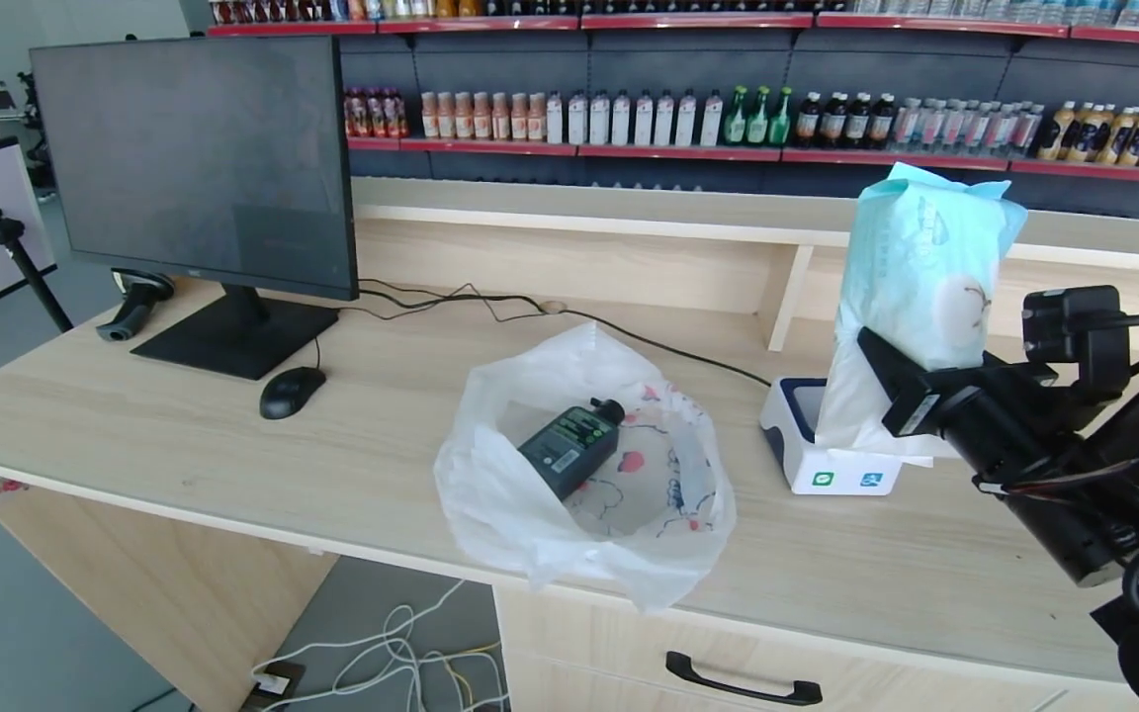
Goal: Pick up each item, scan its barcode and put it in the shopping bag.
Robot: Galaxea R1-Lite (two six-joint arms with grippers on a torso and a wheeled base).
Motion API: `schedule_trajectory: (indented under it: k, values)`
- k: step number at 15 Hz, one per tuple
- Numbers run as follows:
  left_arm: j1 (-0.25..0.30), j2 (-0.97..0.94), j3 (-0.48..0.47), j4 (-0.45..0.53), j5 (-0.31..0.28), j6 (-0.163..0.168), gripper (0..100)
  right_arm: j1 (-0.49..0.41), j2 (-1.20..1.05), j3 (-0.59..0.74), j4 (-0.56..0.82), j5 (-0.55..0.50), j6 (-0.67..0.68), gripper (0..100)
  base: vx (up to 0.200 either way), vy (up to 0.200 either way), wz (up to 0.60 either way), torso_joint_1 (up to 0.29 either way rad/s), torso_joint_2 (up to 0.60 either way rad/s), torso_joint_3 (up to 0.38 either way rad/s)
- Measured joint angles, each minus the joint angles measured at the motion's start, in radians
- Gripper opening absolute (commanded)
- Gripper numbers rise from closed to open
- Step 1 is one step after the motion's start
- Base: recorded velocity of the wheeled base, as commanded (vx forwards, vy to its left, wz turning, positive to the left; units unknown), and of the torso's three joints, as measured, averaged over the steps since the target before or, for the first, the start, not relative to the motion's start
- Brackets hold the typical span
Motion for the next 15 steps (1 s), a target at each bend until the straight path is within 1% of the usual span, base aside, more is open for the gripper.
schedule_trajectory:
  k: [7,15]
  values:
    - [0.0,0.0,0.0,0.0,0.0,0.0,100,-0.001,0.087,-0.051,-0.001,-0.002,0.026,0,0.0,0.0,0.0,0.0,0.0,0.0]
    - [0.0,0.0,0.0,0.0,0.0,0.0,100,-0.005,0.129,-0.054,-0.006,-0.007,0.027,0,0.0,0.0,0.0,0.0,0.0,0.0]
